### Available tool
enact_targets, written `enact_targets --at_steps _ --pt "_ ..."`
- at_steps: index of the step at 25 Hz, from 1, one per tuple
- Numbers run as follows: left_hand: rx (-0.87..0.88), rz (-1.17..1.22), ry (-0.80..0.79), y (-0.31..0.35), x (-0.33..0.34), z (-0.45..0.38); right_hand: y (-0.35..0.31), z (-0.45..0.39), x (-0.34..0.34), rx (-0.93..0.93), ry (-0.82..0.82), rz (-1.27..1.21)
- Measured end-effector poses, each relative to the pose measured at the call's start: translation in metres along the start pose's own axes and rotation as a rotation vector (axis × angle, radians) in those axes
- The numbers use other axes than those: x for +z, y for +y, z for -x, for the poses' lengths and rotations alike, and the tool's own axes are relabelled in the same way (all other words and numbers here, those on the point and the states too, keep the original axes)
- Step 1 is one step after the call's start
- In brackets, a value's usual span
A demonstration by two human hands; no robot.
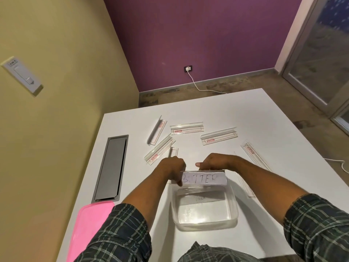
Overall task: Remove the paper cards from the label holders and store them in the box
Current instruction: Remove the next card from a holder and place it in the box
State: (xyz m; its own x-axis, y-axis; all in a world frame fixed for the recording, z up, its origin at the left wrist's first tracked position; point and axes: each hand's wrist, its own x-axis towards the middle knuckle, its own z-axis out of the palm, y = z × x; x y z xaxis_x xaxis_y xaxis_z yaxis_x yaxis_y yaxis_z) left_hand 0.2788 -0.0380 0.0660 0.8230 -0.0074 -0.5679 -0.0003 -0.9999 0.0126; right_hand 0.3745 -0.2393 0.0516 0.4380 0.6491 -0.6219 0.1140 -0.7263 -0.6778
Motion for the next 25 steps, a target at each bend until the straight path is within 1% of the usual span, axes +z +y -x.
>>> enact_targets --at_steps 3,5,6,9,14,20,25 --pt "-0.012 0.134 -0.133 -0.004 0.016 0.008 0.015 0.014 0.007 0.003 -0.152 0.014" --pt "-0.011 0.190 -0.176 -0.003 0.024 0.014 0.025 0.020 0.014 -0.017 -0.235 0.076" --pt "-0.005 0.197 -0.181 -0.002 0.028 0.017 0.028 0.022 0.018 -0.025 -0.248 0.140" --pt "0.008 0.199 -0.166 0.007 0.035 0.020 0.037 0.024 0.031 -0.064 -0.170 0.378" --pt "0.002 0.141 -0.138 0.023 0.052 0.016 0.047 0.029 0.040 -0.121 -0.102 0.603" --pt "0.037 -0.066 -0.056 0.037 0.074 0.020 0.061 0.038 0.066 -0.118 0.014 0.921" --pt "0.106 -0.278 0.029 0.042 0.098 0.028 0.069 0.038 0.091 -0.094 0.022 1.020"
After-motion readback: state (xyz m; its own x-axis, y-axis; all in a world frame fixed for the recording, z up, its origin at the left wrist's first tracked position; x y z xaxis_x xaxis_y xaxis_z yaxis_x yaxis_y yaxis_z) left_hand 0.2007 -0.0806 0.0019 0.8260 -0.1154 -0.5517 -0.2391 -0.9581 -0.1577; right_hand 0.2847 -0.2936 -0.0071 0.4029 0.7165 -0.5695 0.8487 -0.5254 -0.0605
